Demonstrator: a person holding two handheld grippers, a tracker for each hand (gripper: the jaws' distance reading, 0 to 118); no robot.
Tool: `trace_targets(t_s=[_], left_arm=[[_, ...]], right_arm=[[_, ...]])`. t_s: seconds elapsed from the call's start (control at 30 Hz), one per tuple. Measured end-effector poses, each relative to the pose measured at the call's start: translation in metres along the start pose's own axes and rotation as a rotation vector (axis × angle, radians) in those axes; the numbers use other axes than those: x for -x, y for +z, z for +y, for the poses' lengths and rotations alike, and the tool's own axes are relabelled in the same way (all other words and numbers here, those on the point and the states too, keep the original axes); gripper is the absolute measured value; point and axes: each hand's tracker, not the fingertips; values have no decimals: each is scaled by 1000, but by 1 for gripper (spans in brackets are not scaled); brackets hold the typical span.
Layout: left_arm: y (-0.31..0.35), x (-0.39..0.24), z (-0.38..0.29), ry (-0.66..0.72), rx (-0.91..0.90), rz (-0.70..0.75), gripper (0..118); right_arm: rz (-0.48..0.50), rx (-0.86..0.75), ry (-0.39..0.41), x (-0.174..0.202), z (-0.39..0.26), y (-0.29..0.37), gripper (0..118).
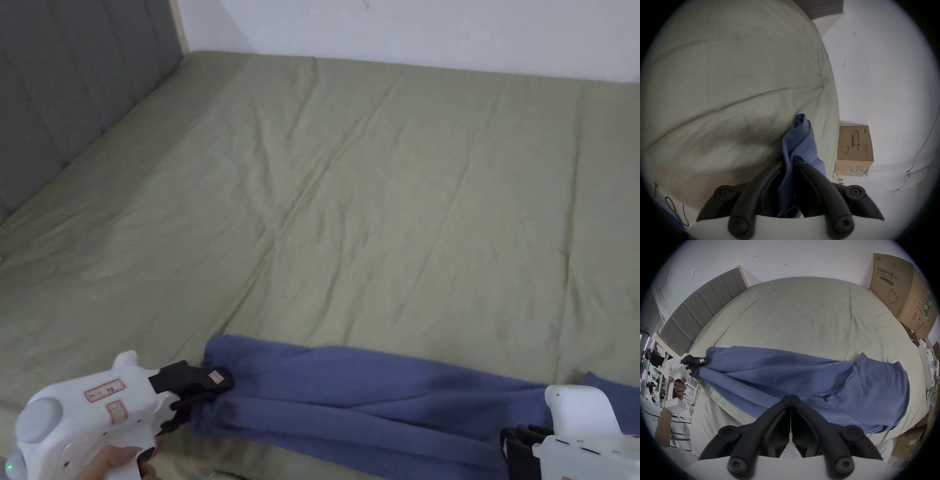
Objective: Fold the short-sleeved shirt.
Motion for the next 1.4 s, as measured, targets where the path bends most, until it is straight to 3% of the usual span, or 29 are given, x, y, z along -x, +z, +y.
trace_targets(t_s=[0.17, 0.3, 0.43, 0.63, 0.77, 0.87, 0.9, 0.93, 0.97, 1.0, 1.17, 1.2, 1.23, 1.27, 1.3, 1.4], left_arm=[[24, -64, -19, -105, -52, -33, 9], [31, -136, -43, -307, -53, -74, 9], [15, -204, -90, -498, 13, -90, 9], [-72, -249, -166, -613, 232, -143, 9], [-144, -250, -208, -663, 348, -95, 9], [-183, -245, -233, -666, 394, -65, 12], [-192, -244, -238, -660, 416, -23, 26], [-199, -242, -241, -665, 433, 3, 69], [-207, -240, -246, -688, 471, 29, 101], [-209, -237, -251, -690, 504, 68, 115], [-178, -237, -229, -653, 461, 42, 83], [-168, -237, -220, -629, 415, 28, 69], [-159, -237, -213, -624, 378, 18, 37], [-152, -239, -207, -627, 345, 38, 16], [-147, -239, -202, -639, 300, 76, 4], [-150, -235, -201, -771, 268, 202, 4]], right_arm=[[-16, -26, -54, -18, -3, 13, 1], [-32, -46, -95, -31, -11, 29, 1], [0, -94, -230, -60, -22, 47, 1], [-87, -119, -231, -85, -38, 64, 1], [-59, -135, -335, -104, -51, 75, 1], [-88, -132, -356, -114, -62, 79, 1], [-100, -123, -368, -118, -64, 80, 1], [-103, -120, -381, -120, -66, 81, 1], [-97, -117, -396, -123, -69, 82, 1], [-91, -115, -413, -126, -72, 82, 1], [-92, -107, -446, -136, -81, 80, 1], [-93, -104, -445, -137, -81, 79, 1], [-95, -104, -445, -136, -81, 80, 1], [-92, -110, -437, -134, -80, 80, 1], [-91, -114, -426, -132, -79, 81, 1], [-98, -126, -369, -122, -75, 79, 1]])
